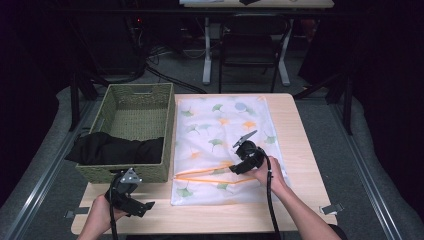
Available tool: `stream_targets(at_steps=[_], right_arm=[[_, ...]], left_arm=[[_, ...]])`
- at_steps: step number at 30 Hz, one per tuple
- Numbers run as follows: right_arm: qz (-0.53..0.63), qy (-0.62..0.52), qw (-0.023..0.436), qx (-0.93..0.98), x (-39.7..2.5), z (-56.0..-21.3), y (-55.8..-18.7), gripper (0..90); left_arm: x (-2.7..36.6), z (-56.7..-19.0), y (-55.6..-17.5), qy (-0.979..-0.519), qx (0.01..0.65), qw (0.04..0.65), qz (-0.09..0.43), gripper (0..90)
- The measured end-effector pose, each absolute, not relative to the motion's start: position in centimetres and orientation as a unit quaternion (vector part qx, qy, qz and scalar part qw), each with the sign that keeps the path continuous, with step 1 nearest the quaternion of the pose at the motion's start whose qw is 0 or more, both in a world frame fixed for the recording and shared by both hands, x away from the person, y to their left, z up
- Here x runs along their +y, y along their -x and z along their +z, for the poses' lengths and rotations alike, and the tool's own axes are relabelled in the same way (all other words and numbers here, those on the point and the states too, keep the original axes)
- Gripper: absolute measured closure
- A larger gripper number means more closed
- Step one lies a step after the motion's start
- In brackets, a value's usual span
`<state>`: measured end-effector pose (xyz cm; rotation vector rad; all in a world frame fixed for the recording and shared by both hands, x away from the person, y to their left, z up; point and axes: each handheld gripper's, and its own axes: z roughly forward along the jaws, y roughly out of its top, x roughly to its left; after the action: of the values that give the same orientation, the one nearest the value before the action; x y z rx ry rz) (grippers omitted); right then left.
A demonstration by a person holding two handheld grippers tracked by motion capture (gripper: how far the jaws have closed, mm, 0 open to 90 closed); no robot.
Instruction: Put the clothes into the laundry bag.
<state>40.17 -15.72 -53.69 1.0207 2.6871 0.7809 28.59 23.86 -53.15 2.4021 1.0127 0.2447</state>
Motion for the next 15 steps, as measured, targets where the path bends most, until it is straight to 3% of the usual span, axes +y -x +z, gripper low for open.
stream_targets(at_steps=[15], right_arm=[[0.218, -0.352, 0.084, 0.907, -15.3, -55.1, -40.3, 67.9]], left_arm=[[23.9, -53.1, -28.6, -0.886, 0.373, 0.261, 0.088, 0.1]])
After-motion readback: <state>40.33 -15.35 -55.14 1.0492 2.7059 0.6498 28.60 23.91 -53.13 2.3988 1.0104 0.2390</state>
